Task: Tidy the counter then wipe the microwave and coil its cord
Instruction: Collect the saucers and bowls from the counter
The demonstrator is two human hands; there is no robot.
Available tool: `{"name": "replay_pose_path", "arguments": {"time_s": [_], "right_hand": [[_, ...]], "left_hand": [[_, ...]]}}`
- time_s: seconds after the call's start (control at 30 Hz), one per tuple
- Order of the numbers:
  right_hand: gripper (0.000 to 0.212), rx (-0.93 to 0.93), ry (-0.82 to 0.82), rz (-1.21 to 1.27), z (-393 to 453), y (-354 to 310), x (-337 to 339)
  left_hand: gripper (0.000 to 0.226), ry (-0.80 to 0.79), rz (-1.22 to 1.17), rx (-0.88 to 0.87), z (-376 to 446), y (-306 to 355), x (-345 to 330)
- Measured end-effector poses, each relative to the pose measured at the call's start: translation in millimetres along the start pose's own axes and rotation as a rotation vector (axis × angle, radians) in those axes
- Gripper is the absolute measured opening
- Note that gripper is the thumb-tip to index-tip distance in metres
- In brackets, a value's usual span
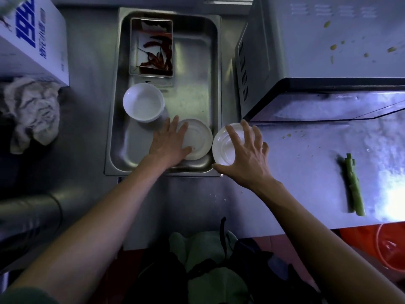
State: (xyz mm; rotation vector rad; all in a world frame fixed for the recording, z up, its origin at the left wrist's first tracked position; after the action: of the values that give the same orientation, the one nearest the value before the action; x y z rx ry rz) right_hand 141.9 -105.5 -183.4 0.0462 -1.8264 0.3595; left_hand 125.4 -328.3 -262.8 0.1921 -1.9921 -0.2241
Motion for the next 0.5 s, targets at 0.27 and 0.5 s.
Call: {"name": "replay_pose_path", "arguments": {"time_s": [0.27, 0.5], "right_hand": [[0.114, 0.132, 0.002, 0.005, 49.1, -69.9, -12.8], [0.114, 0.144, -0.110, -0.020, 85.3, -103.4, -51.3]], "left_hand": [[0.056, 0.088, -0.155, 0.083, -46.6, -48.1, 23.2], [0.063, 0.132, -0.211, 0.128, -58.0, -83.8, 20.6]]}}
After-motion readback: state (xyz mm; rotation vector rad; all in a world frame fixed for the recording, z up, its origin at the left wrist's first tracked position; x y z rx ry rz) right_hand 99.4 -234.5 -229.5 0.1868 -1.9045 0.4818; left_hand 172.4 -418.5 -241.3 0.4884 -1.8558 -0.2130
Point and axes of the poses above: each hand's wrist, its own z-axis towards the middle knuckle, its own x-axis out of the back of the hand, y = z × x, the point moved 5 cm from there along z, towards the middle knuckle, and after that the axes turned 2 degrees about -z, right-handed, at the moved point
